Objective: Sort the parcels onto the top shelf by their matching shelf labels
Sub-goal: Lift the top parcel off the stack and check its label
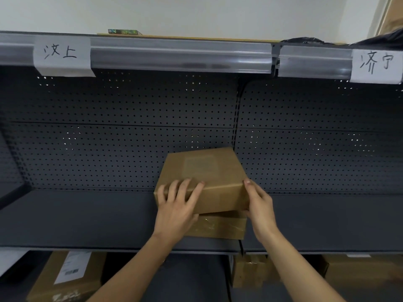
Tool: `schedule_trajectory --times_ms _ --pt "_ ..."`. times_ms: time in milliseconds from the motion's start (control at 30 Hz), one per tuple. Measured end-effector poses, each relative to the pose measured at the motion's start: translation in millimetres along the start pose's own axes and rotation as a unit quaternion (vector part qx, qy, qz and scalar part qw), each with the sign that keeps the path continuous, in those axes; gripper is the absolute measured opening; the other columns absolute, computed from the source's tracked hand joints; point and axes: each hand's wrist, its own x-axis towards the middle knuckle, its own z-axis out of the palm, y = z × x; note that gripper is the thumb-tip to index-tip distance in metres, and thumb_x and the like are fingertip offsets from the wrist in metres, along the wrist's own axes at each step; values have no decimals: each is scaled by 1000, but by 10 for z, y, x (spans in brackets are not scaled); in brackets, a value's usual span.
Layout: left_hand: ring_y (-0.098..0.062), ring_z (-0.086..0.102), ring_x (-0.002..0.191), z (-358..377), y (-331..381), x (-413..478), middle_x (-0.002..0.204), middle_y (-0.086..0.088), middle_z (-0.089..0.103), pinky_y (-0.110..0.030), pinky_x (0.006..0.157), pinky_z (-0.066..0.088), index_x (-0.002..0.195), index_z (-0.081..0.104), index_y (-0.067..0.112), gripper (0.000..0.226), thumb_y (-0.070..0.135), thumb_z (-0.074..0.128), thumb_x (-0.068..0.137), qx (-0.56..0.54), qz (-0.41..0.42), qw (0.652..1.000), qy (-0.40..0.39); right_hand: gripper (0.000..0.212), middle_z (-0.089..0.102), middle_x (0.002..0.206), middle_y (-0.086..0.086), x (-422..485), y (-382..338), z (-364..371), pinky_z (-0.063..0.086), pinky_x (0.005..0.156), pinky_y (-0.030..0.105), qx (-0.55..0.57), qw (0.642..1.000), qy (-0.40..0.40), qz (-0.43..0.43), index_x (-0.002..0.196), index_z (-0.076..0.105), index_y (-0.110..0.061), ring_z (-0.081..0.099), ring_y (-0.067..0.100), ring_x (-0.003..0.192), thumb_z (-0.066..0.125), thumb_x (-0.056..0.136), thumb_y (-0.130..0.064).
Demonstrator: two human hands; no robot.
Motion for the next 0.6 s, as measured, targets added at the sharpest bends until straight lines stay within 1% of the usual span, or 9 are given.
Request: schedule_trajectory --times_ms 167,200,267,300,333,400,467,533,600 --pt "-35 57 120 -63 -109 -33 134 -11 60 -58 101 37 142 44 25 99 44 89 56 -47 -56 996 44 61 60 146 -3 -26 153 -105 37 119 48 -11 1000 7 9 145 58 -25 53 19 137 52 96 -60" --pt "-35 57 121 -79 -118 -39 134 -10 60 -58 102 38 142 43 25 100 45 89 56 -70 -75 993 56 59 62 143 0 -19 187 -130 38 118 45 -3 1000 4 22 145 58 -22 56 20 133 51 98 -57" --pt "-33 54 124 -129 -105 -47 135 -8 59 -58 103 38 143 40 26 101 46 88 57 -133 -121 981 78 50 68 125 6 -57 224 -131 44 110 39 25 998 -18 62 142 57 -14 64 22 117 48 103 -46" --pt "-31 52 126 -164 -80 -49 137 -6 57 -57 104 38 144 38 27 101 47 88 59 -179 -152 968 92 50 68 121 10 -96 250 -111 46 106 39 45 995 -30 84 143 55 -11 65 24 113 48 105 -42" --pt "-28 49 129 -196 -45 -50 139 -3 55 -55 106 38 145 36 28 101 48 87 60 -236 -189 947 106 51 68 123 15 -142 278 -74 49 102 40 63 992 -41 106 144 53 -8 65 29 113 49 105 -40" --pt "-21 44 132 -265 30 -51 141 5 50 -49 109 38 146 32 33 102 47 87 61 -378 -263 879 127 50 69 125 21 -247 330 32 54 93 38 84 984 -58 143 143 55 -7 66 34 115 50 104 -38" --pt "-12 45 132 -316 115 -58 143 10 47 -40 111 38 149 30 33 105 40 90 63 -508 -318 788 142 47 69 123 20 -345 382 157 55 88 38 94 978 -70 174 137 60 -8 66 36 114 52 103 -39" --pt "-5 52 125 -340 202 -72 138 12 53 -33 106 43 149 33 30 98 33 89 68 -605 -356 698 143 46 71 119 16 -447 417 275 54 91 40 101 968 -89 210 132 63 -12 68 33 108 55 101 -44" --pt "-8 60 118 -306 284 -100 132 8 61 -33 99 49 143 39 31 84 31 86 73 -674 -386 615 135 47 71 117 12 -532 439 374 53 95 42 109 956 -122 243 131 62 -18 67 29 106 55 99 -51"
